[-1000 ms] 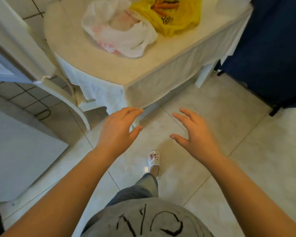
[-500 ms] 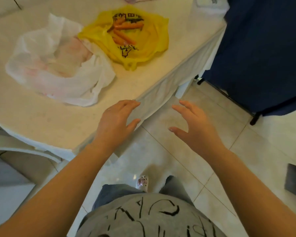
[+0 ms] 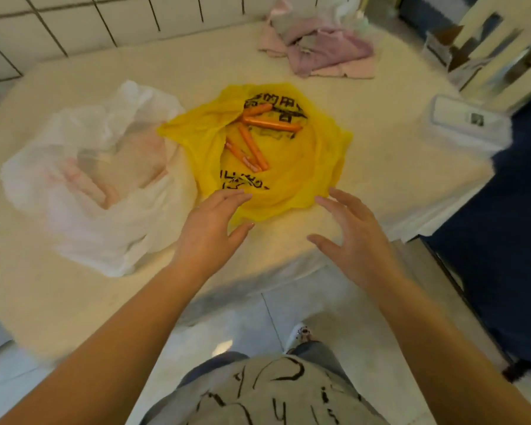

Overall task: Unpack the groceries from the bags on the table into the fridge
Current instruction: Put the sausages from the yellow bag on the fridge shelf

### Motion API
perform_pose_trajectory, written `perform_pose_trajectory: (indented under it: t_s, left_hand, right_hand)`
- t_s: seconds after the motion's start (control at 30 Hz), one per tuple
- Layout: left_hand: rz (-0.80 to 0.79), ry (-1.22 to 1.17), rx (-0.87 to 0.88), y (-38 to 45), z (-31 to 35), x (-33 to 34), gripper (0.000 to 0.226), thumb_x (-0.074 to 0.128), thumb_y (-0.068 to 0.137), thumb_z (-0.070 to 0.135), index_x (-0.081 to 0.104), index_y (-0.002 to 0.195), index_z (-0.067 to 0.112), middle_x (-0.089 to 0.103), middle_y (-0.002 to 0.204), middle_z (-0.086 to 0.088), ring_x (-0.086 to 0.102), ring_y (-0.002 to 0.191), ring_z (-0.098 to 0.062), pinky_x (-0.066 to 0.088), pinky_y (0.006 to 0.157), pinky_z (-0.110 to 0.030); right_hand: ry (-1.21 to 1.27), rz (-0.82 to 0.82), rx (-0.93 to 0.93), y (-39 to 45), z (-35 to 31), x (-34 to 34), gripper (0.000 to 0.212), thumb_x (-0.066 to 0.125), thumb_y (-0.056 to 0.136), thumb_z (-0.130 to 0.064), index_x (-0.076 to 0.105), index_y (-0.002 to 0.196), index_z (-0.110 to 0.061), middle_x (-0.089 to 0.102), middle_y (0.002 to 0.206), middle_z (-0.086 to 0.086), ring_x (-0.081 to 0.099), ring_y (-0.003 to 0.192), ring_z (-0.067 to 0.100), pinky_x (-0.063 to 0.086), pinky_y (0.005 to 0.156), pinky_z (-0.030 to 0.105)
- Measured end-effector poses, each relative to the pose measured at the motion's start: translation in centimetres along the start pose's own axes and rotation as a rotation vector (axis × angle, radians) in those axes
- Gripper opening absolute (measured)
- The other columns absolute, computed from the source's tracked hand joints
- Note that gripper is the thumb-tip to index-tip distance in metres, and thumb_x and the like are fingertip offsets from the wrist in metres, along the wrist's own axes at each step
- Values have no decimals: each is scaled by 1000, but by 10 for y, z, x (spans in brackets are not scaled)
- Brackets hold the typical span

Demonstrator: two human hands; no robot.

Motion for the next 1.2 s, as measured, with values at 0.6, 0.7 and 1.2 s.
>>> perform_pose_trajectory:
  t_s: [0.6,0.7,1.2]
  left_hand:
    - [178,-139,-346,132,-46,35,45,71,81,24,58,124,20,53,130,2,46,121,-10,38,98,-22]
    - [154,-165,-412,149,-56,52,44,69,82,27,57,124,22,50,133,5,46,123,-11,40,96,-25]
    - [301,-139,-986,184,-88,132,53,59,87,12,45,137,22,19,155,-4,12,143,-23,21,113,-38]
  right_hand:
    - [-56,-221,-330,228,37,13,58,74,77,-29,53,131,-20,46,139,4,44,127,26,36,102,36]
    - [-66,-252,-348,267,44,20,57,73,79,-26,53,132,-21,47,139,4,44,127,25,36,104,37]
    - [-331,-697,-590,376,82,130,61,67,83,-28,39,137,-36,46,130,-1,46,119,22,47,90,39]
Point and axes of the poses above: each hand's wrist, its own y-axis towards the middle knuckle, its own x-axis out of the palm, z = x × y, the point moved 8 cm from there along y, towards the middle knuckle
